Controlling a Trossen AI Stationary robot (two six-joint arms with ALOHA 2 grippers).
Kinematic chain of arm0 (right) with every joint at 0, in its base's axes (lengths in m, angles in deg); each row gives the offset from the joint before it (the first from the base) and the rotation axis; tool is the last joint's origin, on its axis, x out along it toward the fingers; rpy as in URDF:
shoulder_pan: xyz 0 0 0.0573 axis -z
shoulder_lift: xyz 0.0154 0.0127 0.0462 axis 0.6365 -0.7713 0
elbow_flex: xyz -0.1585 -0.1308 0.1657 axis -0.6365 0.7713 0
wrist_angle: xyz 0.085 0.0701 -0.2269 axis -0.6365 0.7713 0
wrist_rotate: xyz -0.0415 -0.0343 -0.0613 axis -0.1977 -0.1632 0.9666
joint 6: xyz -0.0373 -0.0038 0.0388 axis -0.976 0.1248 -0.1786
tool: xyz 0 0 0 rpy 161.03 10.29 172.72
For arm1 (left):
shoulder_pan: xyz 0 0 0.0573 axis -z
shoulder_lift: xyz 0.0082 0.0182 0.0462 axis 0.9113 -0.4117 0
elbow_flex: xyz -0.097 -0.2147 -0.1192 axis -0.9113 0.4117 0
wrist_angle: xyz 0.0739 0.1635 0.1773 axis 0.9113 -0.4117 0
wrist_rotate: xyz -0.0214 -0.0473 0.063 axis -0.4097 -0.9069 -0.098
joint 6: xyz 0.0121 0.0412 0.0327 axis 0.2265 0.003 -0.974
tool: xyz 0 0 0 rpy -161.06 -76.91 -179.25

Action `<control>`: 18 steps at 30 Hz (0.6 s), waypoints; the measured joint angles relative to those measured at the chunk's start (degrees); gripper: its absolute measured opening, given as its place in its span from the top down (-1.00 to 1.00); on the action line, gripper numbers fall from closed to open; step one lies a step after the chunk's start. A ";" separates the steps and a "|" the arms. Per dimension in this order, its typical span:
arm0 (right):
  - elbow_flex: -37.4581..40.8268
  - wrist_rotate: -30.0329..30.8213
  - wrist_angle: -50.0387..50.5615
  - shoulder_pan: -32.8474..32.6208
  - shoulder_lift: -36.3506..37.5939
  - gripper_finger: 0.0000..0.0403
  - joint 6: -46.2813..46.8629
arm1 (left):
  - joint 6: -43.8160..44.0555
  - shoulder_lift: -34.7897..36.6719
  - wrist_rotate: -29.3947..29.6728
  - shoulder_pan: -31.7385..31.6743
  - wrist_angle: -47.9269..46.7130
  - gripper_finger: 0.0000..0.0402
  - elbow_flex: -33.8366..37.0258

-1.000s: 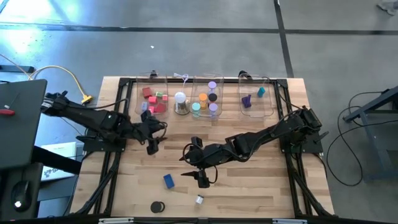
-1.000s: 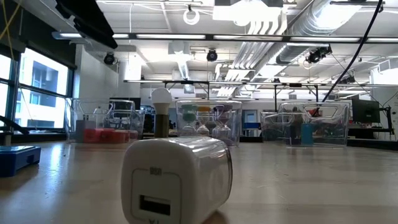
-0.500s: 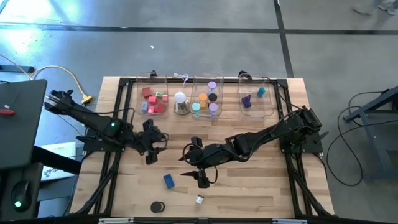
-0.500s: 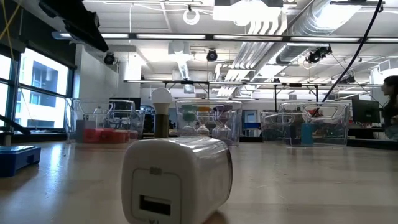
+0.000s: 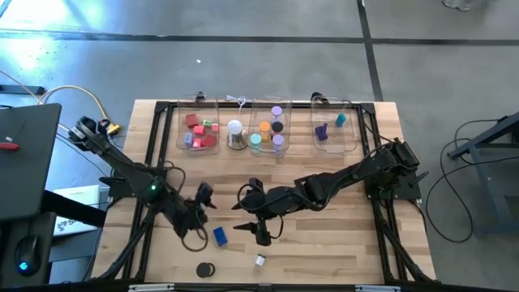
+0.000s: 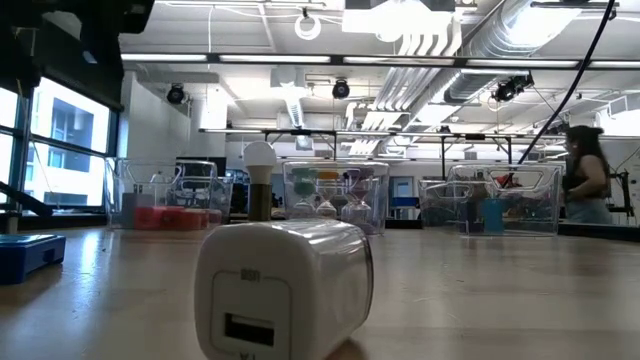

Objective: Pick & Place Office items
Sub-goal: Put the blue digital clock into the right transparent bin

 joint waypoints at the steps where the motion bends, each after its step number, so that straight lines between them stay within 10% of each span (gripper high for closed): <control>1: 0.00 0.00 -0.09 0.00 0.00 -0.24 -0.02 | -1.47 -0.56 0.00 0.27 0.04 -0.21 0.00; 18: 0.00 -5.81 -0.32 -0.05 0.00 -0.24 -0.02 | -15.08 -14.40 -3.90 0.59 8.10 -0.21 -0.01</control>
